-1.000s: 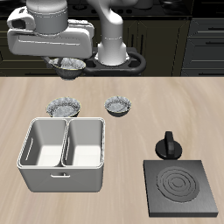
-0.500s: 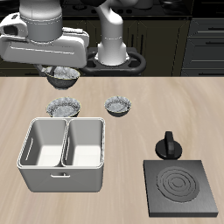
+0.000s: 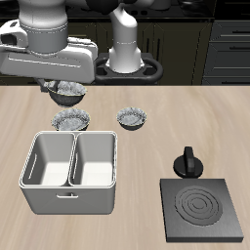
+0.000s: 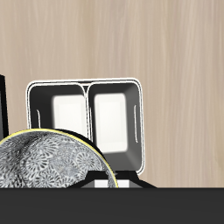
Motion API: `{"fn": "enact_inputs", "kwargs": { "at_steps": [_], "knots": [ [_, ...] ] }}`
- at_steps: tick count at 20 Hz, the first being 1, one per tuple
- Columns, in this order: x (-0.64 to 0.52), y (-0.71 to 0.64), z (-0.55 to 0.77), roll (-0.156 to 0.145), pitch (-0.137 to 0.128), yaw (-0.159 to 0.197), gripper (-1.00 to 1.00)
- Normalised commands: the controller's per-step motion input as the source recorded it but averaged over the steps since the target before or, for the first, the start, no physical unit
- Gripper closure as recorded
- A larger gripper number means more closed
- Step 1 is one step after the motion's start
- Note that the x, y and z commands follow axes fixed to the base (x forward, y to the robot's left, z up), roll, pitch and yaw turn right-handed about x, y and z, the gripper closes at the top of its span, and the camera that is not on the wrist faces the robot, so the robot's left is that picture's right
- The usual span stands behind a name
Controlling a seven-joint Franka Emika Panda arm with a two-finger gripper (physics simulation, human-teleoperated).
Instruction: Place the smallest bowl inside the left compartment of the bowl drainer
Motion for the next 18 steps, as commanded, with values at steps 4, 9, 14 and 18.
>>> {"fn": "enact_inputs", "kwargs": {
  "at_steps": [4, 9, 14, 18],
  "knots": [
    [0.06, -0.08, -0.18, -0.005, 0.016, -0.009, 1.00],
    [0.02, 0.04, -0.20, 0.007, 0.022, 0.005, 1.00],
    [0.06, 0.13, -0.20, 0.021, 0.024, -0.002, 1.00],
    [0.05, 0.30, -0.36, 0.056, 0.035, 0.012, 1.00]
  ]
}}
